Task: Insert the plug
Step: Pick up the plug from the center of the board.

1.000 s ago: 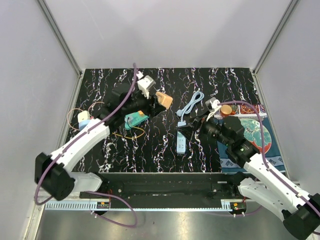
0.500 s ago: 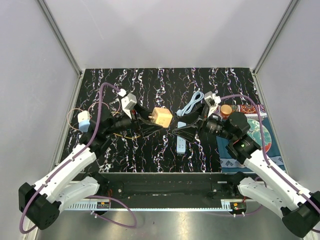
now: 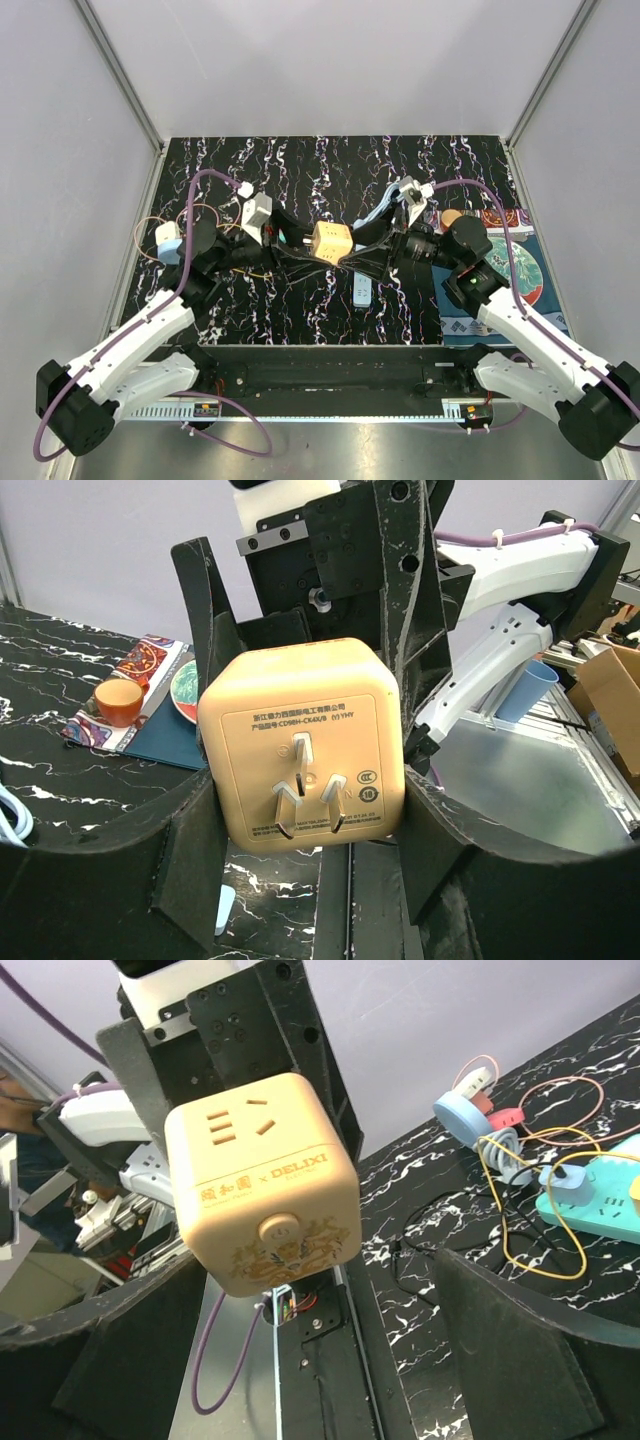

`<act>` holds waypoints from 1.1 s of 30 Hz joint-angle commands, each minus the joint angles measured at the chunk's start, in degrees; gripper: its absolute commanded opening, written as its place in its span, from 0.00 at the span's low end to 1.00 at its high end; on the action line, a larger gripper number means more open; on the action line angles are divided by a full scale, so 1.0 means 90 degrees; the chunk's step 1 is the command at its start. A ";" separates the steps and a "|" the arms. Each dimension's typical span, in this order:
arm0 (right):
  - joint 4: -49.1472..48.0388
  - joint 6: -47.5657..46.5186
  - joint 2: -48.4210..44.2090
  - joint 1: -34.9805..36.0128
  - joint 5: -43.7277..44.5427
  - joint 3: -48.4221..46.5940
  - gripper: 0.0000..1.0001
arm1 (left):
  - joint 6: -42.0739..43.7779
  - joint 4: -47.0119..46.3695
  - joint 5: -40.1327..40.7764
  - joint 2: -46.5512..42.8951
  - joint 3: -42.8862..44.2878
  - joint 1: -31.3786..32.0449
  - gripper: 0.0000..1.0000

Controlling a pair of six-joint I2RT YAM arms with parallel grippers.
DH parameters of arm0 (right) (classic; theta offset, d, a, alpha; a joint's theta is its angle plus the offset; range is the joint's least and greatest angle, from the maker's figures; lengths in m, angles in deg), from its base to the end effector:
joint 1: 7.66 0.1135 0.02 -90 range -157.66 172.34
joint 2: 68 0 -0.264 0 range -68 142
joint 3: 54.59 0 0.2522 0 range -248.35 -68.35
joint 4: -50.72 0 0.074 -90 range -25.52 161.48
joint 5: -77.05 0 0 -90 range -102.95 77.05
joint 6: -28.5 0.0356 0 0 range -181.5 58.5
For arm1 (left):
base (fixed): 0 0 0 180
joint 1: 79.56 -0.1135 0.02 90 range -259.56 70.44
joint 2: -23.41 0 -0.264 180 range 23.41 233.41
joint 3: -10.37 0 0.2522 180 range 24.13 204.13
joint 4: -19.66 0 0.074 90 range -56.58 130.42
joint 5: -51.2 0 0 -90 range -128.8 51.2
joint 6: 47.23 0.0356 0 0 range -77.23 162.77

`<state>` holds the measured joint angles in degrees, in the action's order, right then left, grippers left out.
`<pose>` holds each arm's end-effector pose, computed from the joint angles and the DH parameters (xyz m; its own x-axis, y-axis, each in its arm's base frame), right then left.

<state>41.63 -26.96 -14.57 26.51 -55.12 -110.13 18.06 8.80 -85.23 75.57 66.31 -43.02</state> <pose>0.1630 0.1395 0.3543 -0.4126 0.2278 -0.8820 -0.8828 0.1386 0.4488 0.1494 -0.1428 0.3635 -0.2225 -0.1937 -0.9555 0.9693 0.0610 -0.2381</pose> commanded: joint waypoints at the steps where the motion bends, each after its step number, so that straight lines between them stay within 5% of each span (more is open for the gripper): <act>1: -0.0800 0.0341 0.0147 -0.0008 -0.0333 -0.0338 1.00 | 0.0040 -0.0760 -0.0065 0.0073 0.0021 0.0091 0.17; 20: -0.1669 0.0869 0.0460 0.0012 -0.0792 -0.0182 0.70 | -0.0116 -0.0965 0.0686 0.0327 -0.0145 0.0355 0.21; 23: -0.1690 0.0879 0.0480 0.0021 -0.0822 -0.0172 0.52 | -0.0106 -0.0908 0.0726 0.0347 -0.0174 0.0364 0.23; 24: -0.1660 0.0820 0.0460 0.0031 -0.0822 -0.0172 0.35 | -0.0077 -0.0820 0.0736 0.0347 -0.0164 0.0365 0.26; 28: -0.0959 0.0323 0.0304 0.0021 -0.0666 -0.0328 0.00 | 0.0293 -0.0117 0.0940 0.0259 -0.0135 0.0365 0.42; 33: 0.0437 -0.0574 0.0031 0.0012 -0.0334 -0.0679 0.00 | 0.1035 0.1191 0.1106 -0.0034 0.0030 0.0325 0.76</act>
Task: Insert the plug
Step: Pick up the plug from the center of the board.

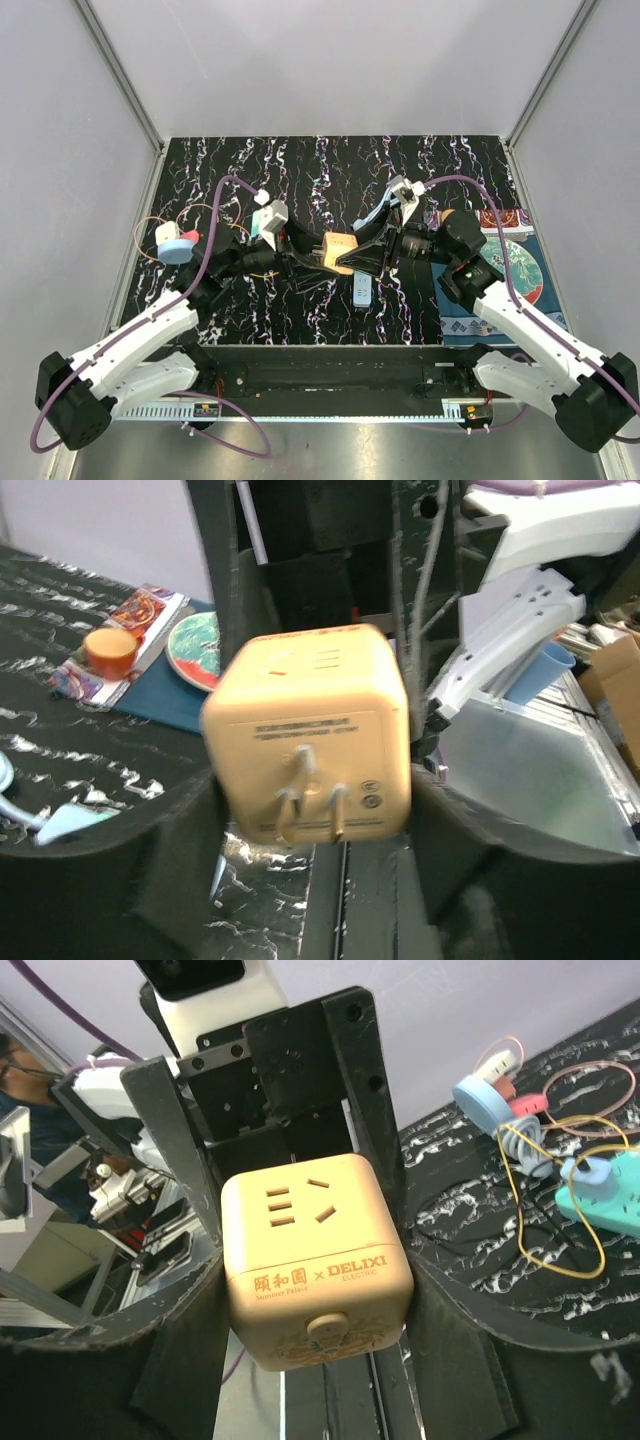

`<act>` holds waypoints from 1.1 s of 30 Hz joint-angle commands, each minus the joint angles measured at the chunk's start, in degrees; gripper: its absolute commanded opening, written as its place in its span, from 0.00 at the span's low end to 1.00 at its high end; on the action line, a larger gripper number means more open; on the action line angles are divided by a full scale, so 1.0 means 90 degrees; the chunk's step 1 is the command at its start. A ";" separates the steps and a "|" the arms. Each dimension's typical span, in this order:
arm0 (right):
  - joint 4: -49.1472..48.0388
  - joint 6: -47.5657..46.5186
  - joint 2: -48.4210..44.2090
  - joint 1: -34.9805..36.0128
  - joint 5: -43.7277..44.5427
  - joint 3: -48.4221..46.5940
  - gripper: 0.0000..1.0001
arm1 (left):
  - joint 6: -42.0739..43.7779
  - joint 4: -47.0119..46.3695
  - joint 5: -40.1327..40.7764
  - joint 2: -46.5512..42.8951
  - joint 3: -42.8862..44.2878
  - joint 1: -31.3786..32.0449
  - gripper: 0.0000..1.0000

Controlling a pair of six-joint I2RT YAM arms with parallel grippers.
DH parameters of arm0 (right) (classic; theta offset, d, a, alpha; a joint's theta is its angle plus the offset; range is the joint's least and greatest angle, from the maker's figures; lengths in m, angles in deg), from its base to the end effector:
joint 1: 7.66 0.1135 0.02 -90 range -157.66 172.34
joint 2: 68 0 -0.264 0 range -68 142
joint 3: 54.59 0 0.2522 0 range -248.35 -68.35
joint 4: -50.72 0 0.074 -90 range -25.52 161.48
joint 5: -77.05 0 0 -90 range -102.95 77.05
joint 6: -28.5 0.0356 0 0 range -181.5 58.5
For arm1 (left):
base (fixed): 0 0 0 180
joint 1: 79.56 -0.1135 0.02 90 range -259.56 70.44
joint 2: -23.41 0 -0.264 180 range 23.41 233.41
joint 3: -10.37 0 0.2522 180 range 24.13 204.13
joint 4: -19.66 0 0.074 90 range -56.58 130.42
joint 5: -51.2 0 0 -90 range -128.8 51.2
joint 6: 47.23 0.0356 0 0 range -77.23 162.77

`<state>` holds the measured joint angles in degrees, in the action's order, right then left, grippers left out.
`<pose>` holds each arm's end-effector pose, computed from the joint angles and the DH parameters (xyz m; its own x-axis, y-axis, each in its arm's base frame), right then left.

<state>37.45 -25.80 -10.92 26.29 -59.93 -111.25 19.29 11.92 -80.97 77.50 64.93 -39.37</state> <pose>0.1717 0.1470 0.3551 -0.4176 0.1988 -0.8866 -0.8973 0.0638 0.4369 0.1501 -0.1581 0.3437 -0.2927 -0.1393 -0.9460 0.9477 0.0893 -0.3064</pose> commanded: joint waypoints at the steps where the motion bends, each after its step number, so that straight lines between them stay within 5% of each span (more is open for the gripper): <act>1: 0.1106 -0.0841 -0.0395 0.0036 0.0326 -0.0624 0.00 | 0.0987 0.1068 0.0720 -0.0325 0.0271 -0.0109 0.80; 5: 0.2425 -0.1524 -0.0531 0.0036 0.0571 -0.0995 0.00 | 0.1514 0.2267 0.1033 -0.0589 0.0428 -0.0323 0.99; 17: 0.7268 -0.3672 0.0491 0.0026 0.2455 -0.3103 0.00 | 0.3068 0.5082 0.2204 -0.0980 0.1618 -0.1232 0.99; 25: 0.9679 -0.4640 0.1733 0.0084 0.3286 -0.4286 0.00 | 0.3420 0.5299 0.3591 -0.0688 0.2176 -0.1505 0.99; 33: 1.0717 -0.5519 0.2924 0.0806 0.4223 -0.4921 0.00 | 0.3420 0.5133 0.4615 -0.0804 0.1533 -0.1789 0.99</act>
<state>127.92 -69.86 12.35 30.36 -26.75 -151.68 49.06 59.31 -47.29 71.77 81.02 -54.48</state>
